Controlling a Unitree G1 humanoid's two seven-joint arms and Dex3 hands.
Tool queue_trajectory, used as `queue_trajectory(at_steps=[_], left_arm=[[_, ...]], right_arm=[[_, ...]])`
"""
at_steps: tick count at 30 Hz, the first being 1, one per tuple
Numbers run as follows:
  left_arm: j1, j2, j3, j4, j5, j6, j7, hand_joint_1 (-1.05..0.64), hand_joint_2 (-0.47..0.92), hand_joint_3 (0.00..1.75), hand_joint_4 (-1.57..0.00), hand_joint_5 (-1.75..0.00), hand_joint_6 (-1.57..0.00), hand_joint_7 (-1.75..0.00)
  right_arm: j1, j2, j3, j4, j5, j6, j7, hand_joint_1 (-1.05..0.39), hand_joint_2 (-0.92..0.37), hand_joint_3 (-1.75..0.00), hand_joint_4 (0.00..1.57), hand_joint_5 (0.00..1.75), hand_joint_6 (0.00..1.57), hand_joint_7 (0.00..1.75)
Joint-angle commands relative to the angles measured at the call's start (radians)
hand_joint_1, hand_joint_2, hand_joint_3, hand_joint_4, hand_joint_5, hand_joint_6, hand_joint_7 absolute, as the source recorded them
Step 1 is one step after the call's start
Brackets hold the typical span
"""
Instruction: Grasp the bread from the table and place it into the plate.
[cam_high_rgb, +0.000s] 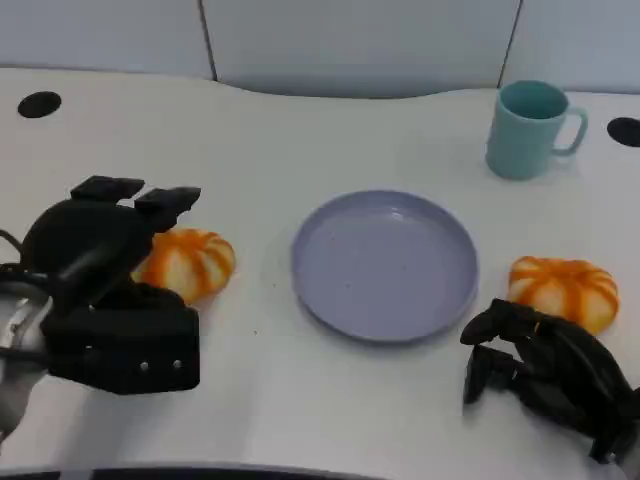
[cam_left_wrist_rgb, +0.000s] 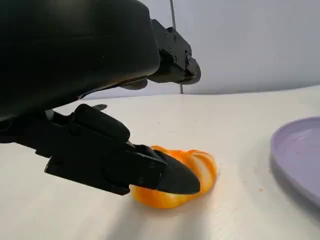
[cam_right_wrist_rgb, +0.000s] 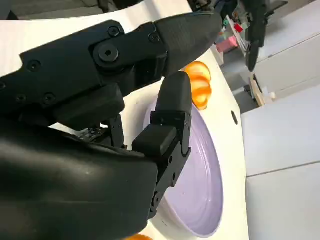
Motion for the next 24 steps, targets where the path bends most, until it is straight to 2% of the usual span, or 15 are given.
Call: queue_trajectory(at_steps=[1,4,12,17,24], left_arm=[[-0.081,0.017,-0.051,0.081,0.008,0.054,-0.037,-0.88,0.92,0.04,0.0,-0.15,-0.18,-0.01],[-0.131,0.01,-0.077,0.142,-0.009,0.075,-0.075,-0.91,0.92,0.05,0.0,-0.07,-0.14,0.0],[-0.275,-0.033,-0.148,0.343,-0.044,0.126,-0.135,-0.96,0.9,0.02,-0.02,-0.06,-0.17,-0.02],[-0.343,-0.084,-0.187,0.521,-0.056,0.106,-0.069,-0.94,0.86,0.0,-0.16,-0.14,-0.25,-0.05],[-0.413,-0.161,-0.234,0.718,-0.072,0.091,-0.013,-0.9,0.82,0.0,-0.17,-0.18,-0.28,-0.04]], right_arm=[[0.031,0.0,-0.004,0.025,-0.002,0.037,0.001,-0.49,-0.92,-0.09,0.59,1.61,0.73,1.02],[0.032,0.0,-0.002,0.023,-0.008,0.036,-0.008,-0.52,-0.92,-0.08,0.6,1.61,0.74,1.01],[0.038,0.001,-0.002,0.03,-0.012,0.009,0.001,-0.52,-0.92,-0.1,0.61,1.62,0.75,0.99],[0.038,0.003,-0.01,0.041,-0.001,0.003,0.022,-0.5,-0.92,-0.12,0.62,1.6,0.75,0.98],[0.046,0.002,-0.007,0.027,-0.006,0.01,0.011,-0.52,-0.92,-0.11,0.63,1.61,0.75,0.99]])
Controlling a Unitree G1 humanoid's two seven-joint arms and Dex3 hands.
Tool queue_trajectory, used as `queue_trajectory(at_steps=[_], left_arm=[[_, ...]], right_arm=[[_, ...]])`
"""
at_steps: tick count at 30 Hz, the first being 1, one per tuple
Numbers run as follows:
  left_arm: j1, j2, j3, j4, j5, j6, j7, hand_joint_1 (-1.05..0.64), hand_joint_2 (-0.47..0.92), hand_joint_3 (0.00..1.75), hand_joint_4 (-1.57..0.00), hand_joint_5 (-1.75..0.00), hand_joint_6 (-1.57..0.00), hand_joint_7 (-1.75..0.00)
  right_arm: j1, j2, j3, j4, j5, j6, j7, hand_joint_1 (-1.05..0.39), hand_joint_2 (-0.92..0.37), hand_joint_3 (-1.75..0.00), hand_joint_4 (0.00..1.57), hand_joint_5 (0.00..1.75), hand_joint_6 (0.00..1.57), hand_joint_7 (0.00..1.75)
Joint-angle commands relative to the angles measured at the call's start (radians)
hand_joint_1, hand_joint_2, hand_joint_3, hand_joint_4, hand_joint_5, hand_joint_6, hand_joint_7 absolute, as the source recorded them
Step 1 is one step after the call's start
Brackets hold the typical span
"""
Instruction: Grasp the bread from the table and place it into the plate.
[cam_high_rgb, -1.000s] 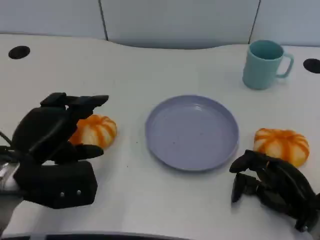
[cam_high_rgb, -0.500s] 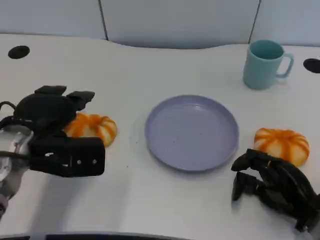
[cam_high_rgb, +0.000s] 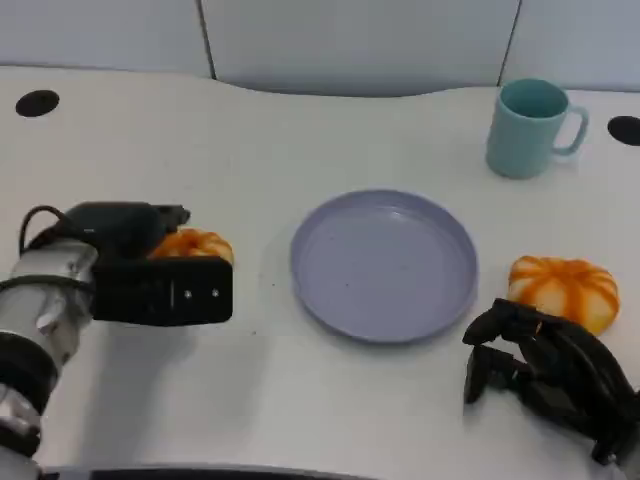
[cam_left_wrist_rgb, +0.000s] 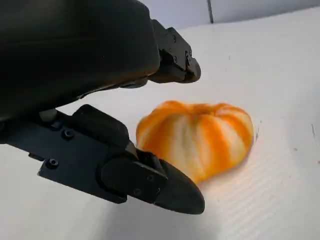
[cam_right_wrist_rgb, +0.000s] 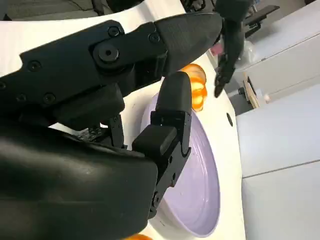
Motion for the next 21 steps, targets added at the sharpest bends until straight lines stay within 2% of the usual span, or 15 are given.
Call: queue_trajectory(at_steps=[1,8,21], left_arm=[[-0.065,-0.036,-0.027,0.107,-0.011,0.003,0.037,-0.89,0.81,0.0,-0.17,-0.18,-0.28,-0.04],[-0.113,-0.081,-0.063,0.208,-0.009,0.037,0.04,-0.88,0.78,0.0,-0.13,-0.19,-0.26,-0.01],[-0.137,-0.116,-0.14,0.28,0.008,0.08,0.069,-0.85,0.8,0.0,-0.02,-0.19,-0.19,0.0]], right_arm=[[0.046,-0.001,0.005,0.019,-0.015,0.021,-0.018,-0.53,-0.92,-0.1,0.63,1.61,0.76,0.99],[0.051,0.002,0.004,0.023,-0.015,0.007,-0.017,-0.52,-0.92,-0.11,0.61,1.61,0.76,0.99],[0.064,0.001,0.004,0.0,-0.01,0.02,-0.014,-0.51,-0.92,-0.11,0.6,1.61,0.76,0.98]])
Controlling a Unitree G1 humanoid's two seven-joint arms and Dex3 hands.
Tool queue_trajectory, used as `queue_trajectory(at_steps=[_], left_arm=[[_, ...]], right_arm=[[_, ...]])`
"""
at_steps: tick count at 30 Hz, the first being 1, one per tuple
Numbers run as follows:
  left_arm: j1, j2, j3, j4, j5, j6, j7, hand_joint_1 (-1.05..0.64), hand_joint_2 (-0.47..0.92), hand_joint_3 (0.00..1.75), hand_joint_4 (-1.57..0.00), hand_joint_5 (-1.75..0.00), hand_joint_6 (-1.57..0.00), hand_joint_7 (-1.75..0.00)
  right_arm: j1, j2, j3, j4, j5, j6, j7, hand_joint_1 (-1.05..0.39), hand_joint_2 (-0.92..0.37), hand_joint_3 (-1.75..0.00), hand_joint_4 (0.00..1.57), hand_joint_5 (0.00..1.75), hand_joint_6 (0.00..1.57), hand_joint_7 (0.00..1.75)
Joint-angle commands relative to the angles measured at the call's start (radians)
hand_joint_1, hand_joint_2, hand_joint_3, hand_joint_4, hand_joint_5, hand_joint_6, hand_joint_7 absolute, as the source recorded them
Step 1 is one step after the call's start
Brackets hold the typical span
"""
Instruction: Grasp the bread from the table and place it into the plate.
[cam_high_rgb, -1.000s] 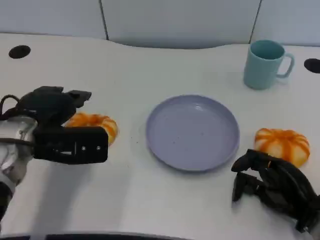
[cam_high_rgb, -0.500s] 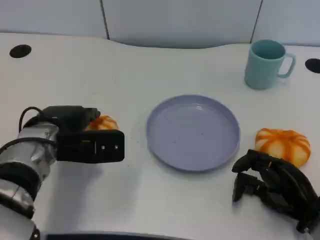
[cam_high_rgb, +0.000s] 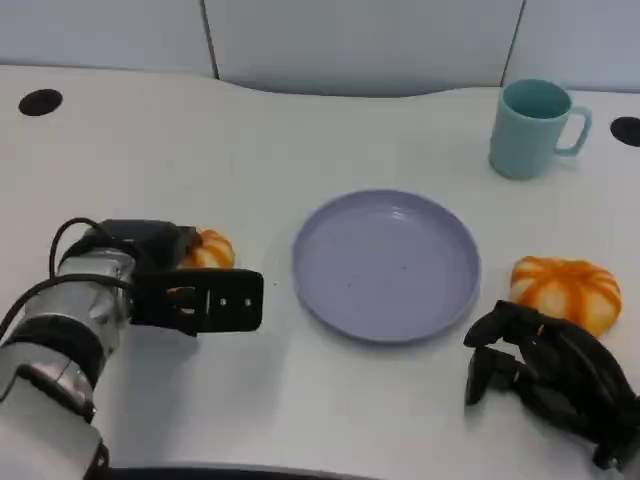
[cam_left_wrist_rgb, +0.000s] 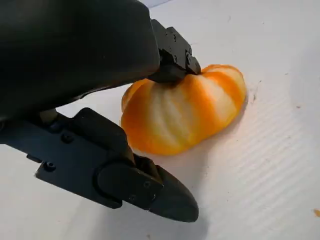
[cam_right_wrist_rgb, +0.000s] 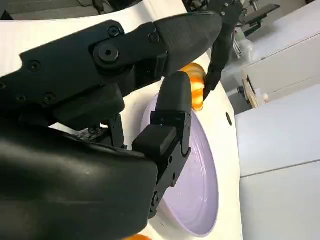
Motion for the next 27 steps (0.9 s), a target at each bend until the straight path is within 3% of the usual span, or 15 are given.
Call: queue_trajectory(at_steps=[1,6,12,15,16,17,18,20,23,27], left_arm=[[-0.013,-0.008,-0.006,0.022,-0.01,0.014,0.019,-0.85,0.79,0.0,-0.02,-0.19,-0.2,-0.01],[0.001,-0.021,-0.007,0.035,-0.02,0.021,0.044,-0.85,0.77,0.0,-0.03,-0.21,-0.22,-0.02],[0.014,-0.039,0.013,0.043,-0.044,0.038,0.06,-0.74,0.71,0.0,-0.1,-0.26,-0.27,-0.04],[0.024,-0.042,0.023,0.045,-0.061,0.035,0.088,-0.56,0.67,0.0,-0.28,-0.53,-0.52,-0.17],[0.028,-0.041,0.026,0.046,-0.065,0.029,0.097,-0.51,0.67,0.0,-0.27,-0.93,-0.48,-0.57],[0.03,-0.041,0.029,0.047,-0.069,0.023,0.098,-0.47,0.68,0.01,-0.29,-1.13,-0.41,-0.9],[0.029,-0.039,0.03,0.049,-0.07,0.016,0.091,-0.45,0.7,0.02,-0.36,-1.21,-0.42,-1.06],[0.029,-0.034,0.02,0.051,-0.062,0.002,0.093,-0.42,0.74,0.03,-0.56,-1.17,-0.57,-1.11],[0.036,-0.033,0.001,0.051,-0.043,-0.001,0.143,-0.43,0.74,0.03,-0.66,-1.21,-0.66,-1.07],[0.039,-0.028,-0.016,0.053,-0.03,-0.009,0.178,-0.39,0.76,0.03,-0.61,-1.49,-0.65,-1.1]], right_arm=[[0.045,-0.002,0.004,0.023,-0.01,0.029,-0.008,-0.51,-0.92,-0.11,0.6,1.61,0.75,0.98],[0.049,-0.007,0.009,0.007,-0.011,0.038,-0.001,-0.51,-0.92,-0.12,0.59,1.59,0.74,0.99],[0.055,-0.011,0.013,-0.01,-0.013,0.049,-0.003,-0.52,-0.92,-0.11,0.59,1.61,0.74,1.0],[0.059,-0.012,0.014,-0.011,-0.017,0.035,-0.004,-0.52,-0.92,-0.13,0.59,1.63,0.73,1.02],[0.058,-0.011,0.012,-0.009,-0.015,0.038,-0.004,-0.53,-0.92,-0.13,0.58,1.62,0.73,1.02],[0.058,-0.011,0.011,-0.009,-0.013,0.043,-0.005,-0.53,-0.92,-0.13,0.58,1.62,0.73,1.02],[0.058,-0.012,0.011,-0.009,-0.013,0.045,-0.004,-0.54,-0.92,-0.12,0.58,1.61,0.73,1.02],[0.059,-0.011,0.009,-0.011,-0.01,0.05,-0.002,-0.54,-0.92,-0.11,0.57,1.63,0.73,1.03],[0.062,-0.009,0.01,-0.018,-0.009,0.046,0.002,-0.53,-0.92,-0.11,0.56,1.64,0.73,1.02],[0.061,-0.009,0.011,-0.021,-0.009,0.042,0.007,-0.55,-0.92,-0.13,0.57,1.64,0.72,1.03]])
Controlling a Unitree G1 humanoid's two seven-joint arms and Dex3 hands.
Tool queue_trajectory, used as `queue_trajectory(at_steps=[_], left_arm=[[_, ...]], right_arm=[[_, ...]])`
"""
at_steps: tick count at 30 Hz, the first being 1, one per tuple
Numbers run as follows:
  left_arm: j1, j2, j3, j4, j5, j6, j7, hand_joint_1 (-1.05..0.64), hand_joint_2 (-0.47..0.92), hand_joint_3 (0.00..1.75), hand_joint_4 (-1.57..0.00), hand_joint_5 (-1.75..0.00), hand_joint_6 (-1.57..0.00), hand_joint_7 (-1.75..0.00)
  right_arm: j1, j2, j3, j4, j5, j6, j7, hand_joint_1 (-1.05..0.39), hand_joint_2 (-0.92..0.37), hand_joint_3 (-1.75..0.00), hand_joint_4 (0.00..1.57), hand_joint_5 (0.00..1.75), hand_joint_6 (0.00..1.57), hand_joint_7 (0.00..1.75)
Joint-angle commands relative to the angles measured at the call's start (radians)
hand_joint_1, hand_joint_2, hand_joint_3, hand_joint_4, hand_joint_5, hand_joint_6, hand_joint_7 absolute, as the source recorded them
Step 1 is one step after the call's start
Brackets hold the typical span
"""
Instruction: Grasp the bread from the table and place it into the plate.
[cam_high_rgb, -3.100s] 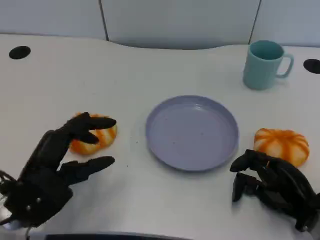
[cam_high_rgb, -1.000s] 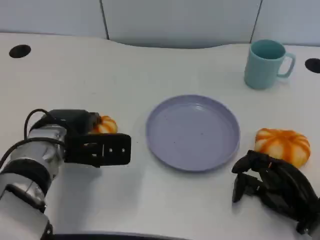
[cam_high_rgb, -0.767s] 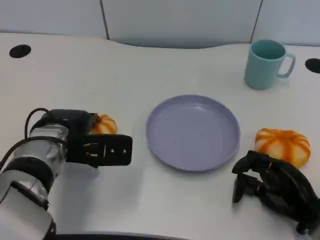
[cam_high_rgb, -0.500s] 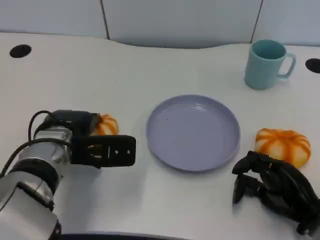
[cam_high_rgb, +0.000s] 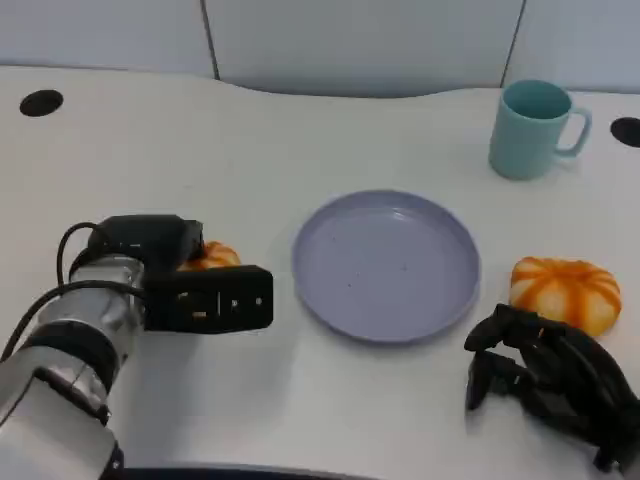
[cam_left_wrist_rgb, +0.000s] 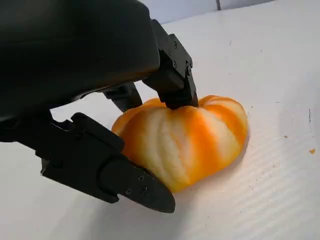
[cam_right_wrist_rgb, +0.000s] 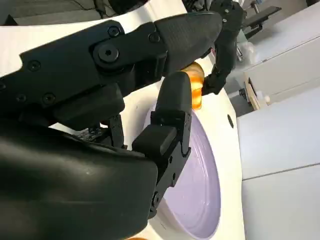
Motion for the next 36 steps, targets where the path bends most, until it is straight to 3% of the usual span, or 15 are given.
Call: queue_trajectory(at_steps=[1,2,4,9,10,11,14,16,17,19,21,26,36], left_arm=[[0.032,0.01,-0.016,0.016,0.01,-0.016,0.029,-0.39,0.76,0.03,-0.6,-1.5,-0.67,-1.06],[0.035,0.01,-0.014,0.016,0.005,-0.019,0.037,-0.38,0.75,0.03,-0.62,-1.5,-0.74,-0.93],[0.037,0.009,-0.01,0.017,-0.001,-0.02,0.038,-0.36,0.77,0.05,-0.62,-1.31,-0.81,-0.73],[0.047,0.011,0.027,0.014,-0.04,-0.035,0.044,-0.28,0.77,0.12,-0.63,-1.07,-0.87,-0.54],[0.049,0.013,0.035,0.013,-0.048,-0.041,0.046,-0.27,0.74,0.18,-0.61,-1.19,-0.84,-0.66],[0.051,0.016,0.045,0.01,-0.058,-0.052,0.063,-0.27,0.65,0.38,-0.59,-1.3,-0.76,-0.83],[0.059,0.028,0.069,0.0,-0.077,-0.091,0.121,-0.29,0.52,0.8,-0.59,-1.44,-0.67,-1.03],[0.063,0.037,0.085,-0.006,-0.09,-0.126,0.157,-0.28,0.48,0.95,-0.56,-1.59,-0.57,-1.28],[0.065,0.043,0.099,-0.009,-0.103,-0.148,0.176,-0.24,0.43,1.12,-0.66,-1.68,-0.55,-1.55],[0.065,0.049,0.136,-0.014,-0.135,-0.178,0.2,-0.22,0.37,1.35,-0.77,-1.73,-0.59,-1.71],[0.053,0.053,0.162,-0.02,-0.158,-0.195,0.203,-0.22,0.35,1.42,-0.79,-1.74,-0.61,-1.74],[0.02,0.058,0.173,-0.043,-0.164,-0.226,0.207,-0.18,0.41,1.1,-0.74,-1.75,-0.58,-1.75],[-0.041,0.023,0.113,-0.065,-0.1,-0.312,0.287,-0.12,0.58,0.71,-0.8,-1.75,-0.62,-1.75]], right_arm=[[0.04,-0.006,0.004,0.016,-0.007,0.02,-0.002,-0.55,-0.92,-0.13,0.57,1.64,0.72,1.03],[0.039,-0.005,0.003,0.017,-0.006,0.019,-0.002,-0.55,-0.92,-0.12,0.57,1.63,0.72,1.03],[0.037,-0.004,-0.001,0.021,-0.002,0.025,-0.002,-0.55,-0.92,-0.11,0.58,1.6,0.72,1.02],[0.035,-0.001,-0.002,0.024,0.003,0.037,0.004,-0.53,-0.92,-0.11,0.59,1.58,0.73,1.0],[0.034,-0.001,-0.002,0.025,0.005,0.04,0.009,-0.53,-0.92,-0.11,0.59,1.6,0.72,1.01],[0.036,0.0,0.002,0.024,-0.001,0.03,0.003,-0.53,-0.92,-0.12,0.58,1.62,0.72,1.01],[0.038,0.0,0.01,0.017,-0.009,0.036,-0.016,-0.54,-0.92,-0.1,0.6,1.62,0.74,1.01],[0.038,0.003,0.011,0.018,-0.007,0.038,-0.02,-0.53,-0.92,-0.1,0.6,1.61,0.74,1.01],[0.039,0.005,0.012,0.018,-0.008,0.036,-0.024,-0.53,-0.92,-0.09,0.6,1.6,0.74,1.0],[0.04,0.007,0.014,0.017,-0.008,0.032,-0.03,-0.52,-0.92,-0.09,0.6,1.58,0.74,1.0],[0.039,0.008,0.012,0.019,-0.002,0.04,-0.023,-0.51,-0.92,-0.08,0.6,1.56,0.74,0.99],[0.04,0.007,0.018,0.01,-0.007,0.04,-0.035,-0.52,-0.92,-0.1,0.6,1.59,0.75,0.99],[0.03,-0.008,0.021,0.032,-0.008,0.033,-0.026,-0.52,-0.92,-0.1,0.59,1.65,0.74,1.01]])
